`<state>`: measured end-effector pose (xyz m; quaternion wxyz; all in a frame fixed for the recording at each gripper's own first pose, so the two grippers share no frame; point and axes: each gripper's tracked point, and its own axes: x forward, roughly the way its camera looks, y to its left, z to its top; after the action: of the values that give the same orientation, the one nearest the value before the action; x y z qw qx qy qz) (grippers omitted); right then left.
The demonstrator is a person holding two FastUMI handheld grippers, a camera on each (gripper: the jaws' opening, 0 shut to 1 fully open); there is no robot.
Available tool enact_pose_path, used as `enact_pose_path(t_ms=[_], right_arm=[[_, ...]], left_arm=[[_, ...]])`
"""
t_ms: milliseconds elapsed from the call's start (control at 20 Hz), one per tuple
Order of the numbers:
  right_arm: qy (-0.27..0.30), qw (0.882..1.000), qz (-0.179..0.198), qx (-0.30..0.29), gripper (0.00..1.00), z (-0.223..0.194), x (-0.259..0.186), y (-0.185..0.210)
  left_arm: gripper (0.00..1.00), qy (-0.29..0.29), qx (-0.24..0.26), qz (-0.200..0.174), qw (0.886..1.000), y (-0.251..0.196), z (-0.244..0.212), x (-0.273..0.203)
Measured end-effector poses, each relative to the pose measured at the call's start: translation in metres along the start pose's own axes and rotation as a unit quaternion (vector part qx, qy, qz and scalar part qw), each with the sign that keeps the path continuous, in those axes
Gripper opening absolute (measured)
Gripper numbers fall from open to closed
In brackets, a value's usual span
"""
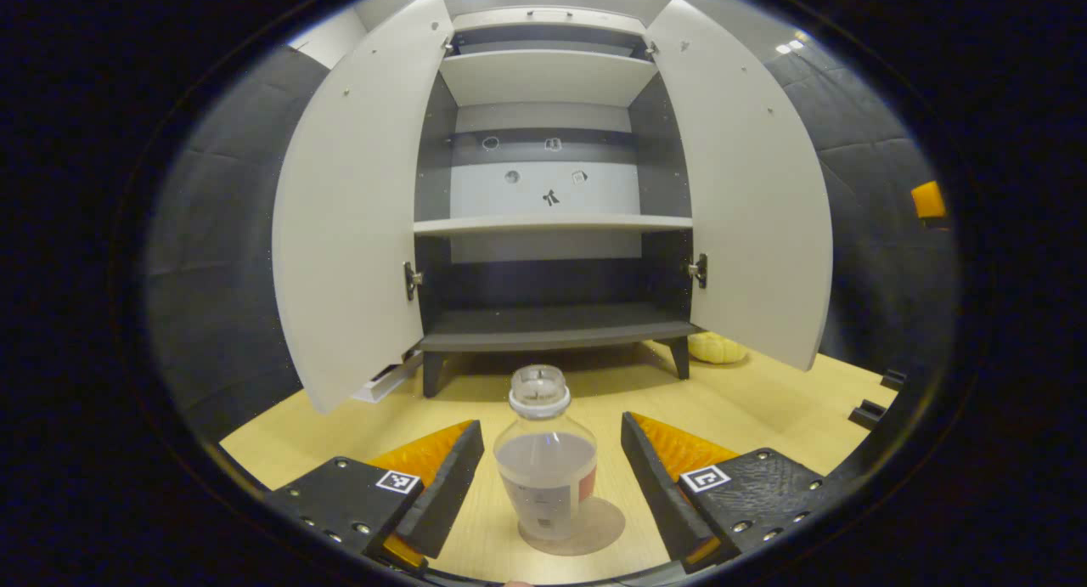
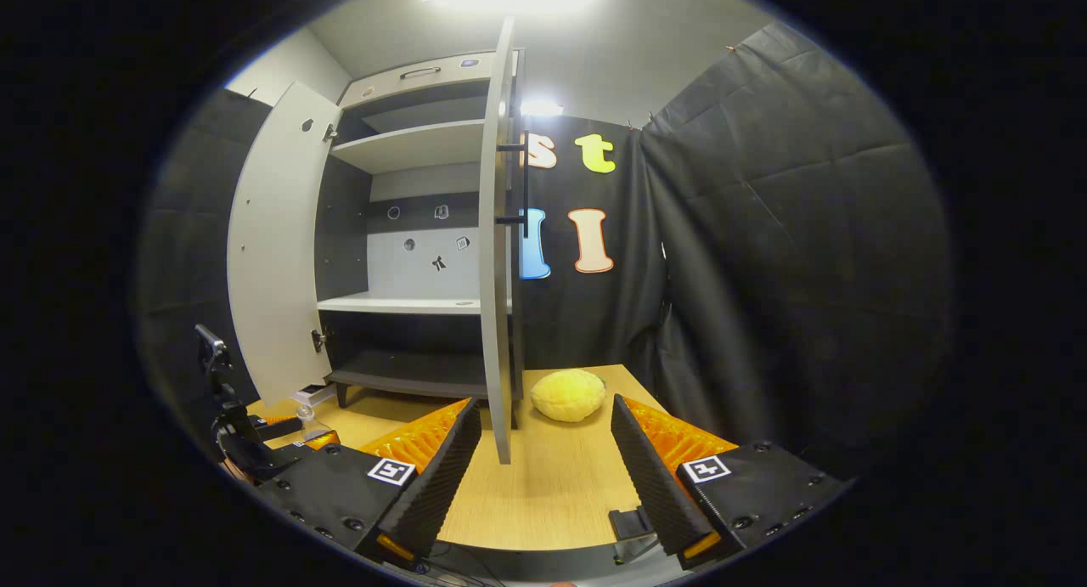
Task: Grasp the bottle in the cabinet with the left hand and place it on the coaster, then close the right door with the right hand and the left door with the left hand.
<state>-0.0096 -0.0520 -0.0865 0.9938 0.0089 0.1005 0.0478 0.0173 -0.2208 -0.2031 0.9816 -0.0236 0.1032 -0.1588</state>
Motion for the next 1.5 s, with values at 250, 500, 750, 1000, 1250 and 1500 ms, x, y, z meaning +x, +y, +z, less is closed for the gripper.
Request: enact_pose_path(t_ms=[250,500,750,1000,1250,1500], right_arm=[[-0.011,1.000,-0.005,0.027,0.98,0.012,0.022,-0.007],[-0.026,0.999,-0.038,0.025,0.98,0.043,0.044,-0.031],[-0.053,0.995,-0.080,0.035,0.97,0.088,0.066,-0.050],[-0.078,0.991,-0.101,0.042,0.97,0.132,0.084,-0.048],[-0.099,0.985,-0.134,0.030,0.97,0.170,0.096,-0.044],[-0.091,0.984,-0.151,0.009,0.97,0.178,0.113,-0.032]], left_arm=[[1.00,-0.042,-0.012,0.029,0.999,0.019,0.095,-0.032],[1.00,-0.063,0.019,0.074,0.995,0.061,0.154,-0.066],[0.95,-0.050,0.015,0.102,0.993,0.102,0.176,-0.090],[0.95,-0.057,0.022,0.125,0.990,0.144,0.189,-0.107],[0.95,-0.067,0.000,0.144,0.987,0.181,0.194,-0.114],[0.95,-0.074,-0.001,0.158,0.985,0.216,0.194,-0.115]])
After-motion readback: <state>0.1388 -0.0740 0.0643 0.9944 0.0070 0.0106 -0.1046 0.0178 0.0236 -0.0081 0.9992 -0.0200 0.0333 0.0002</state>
